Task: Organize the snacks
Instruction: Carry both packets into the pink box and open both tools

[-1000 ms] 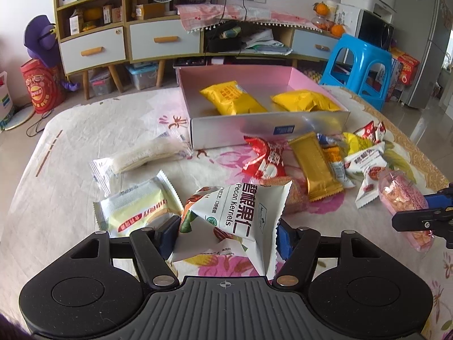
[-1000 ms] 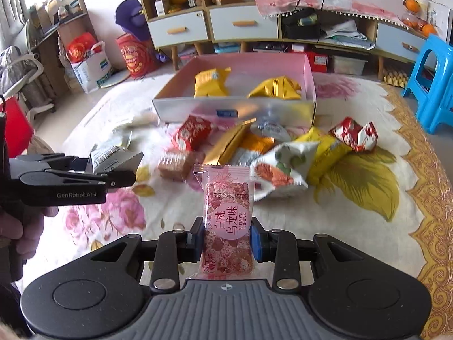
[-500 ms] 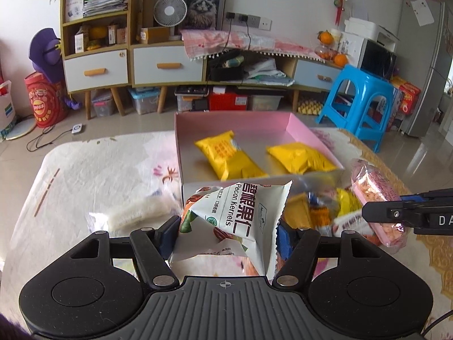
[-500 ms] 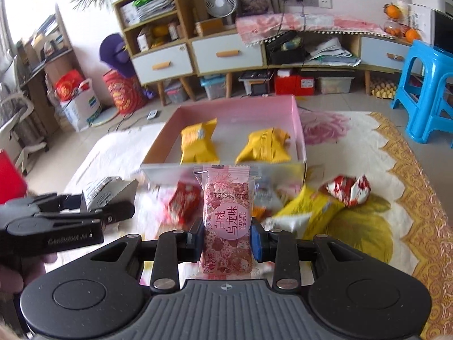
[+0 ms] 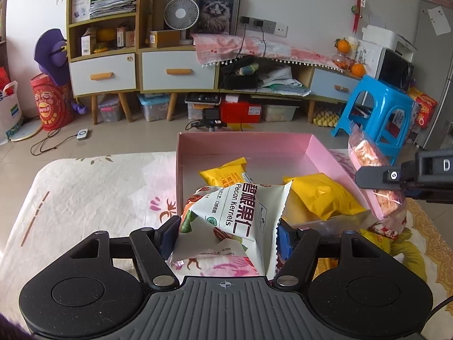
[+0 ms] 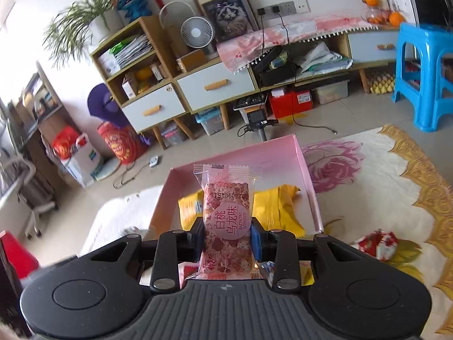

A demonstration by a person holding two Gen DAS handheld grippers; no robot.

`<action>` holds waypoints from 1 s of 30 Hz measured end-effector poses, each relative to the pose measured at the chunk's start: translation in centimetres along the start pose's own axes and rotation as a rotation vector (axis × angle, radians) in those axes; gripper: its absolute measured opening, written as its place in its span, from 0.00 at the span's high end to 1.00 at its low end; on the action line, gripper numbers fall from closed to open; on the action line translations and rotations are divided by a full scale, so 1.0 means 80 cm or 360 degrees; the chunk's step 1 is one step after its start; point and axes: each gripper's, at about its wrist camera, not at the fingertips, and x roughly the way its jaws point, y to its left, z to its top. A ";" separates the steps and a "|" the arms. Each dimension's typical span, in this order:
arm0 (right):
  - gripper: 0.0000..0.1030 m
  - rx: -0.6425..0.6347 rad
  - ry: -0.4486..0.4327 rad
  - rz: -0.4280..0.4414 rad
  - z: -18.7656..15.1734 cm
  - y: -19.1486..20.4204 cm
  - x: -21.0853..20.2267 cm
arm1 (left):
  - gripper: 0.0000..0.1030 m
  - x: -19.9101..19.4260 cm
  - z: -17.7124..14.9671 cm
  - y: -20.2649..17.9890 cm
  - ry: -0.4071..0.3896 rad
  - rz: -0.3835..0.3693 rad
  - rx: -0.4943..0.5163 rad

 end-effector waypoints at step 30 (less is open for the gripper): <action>0.76 0.0024 0.0073 -0.0061 0.022 -0.036 0.094 | 0.34 0.111 0.041 0.011 0.0101 0.0045 0.0143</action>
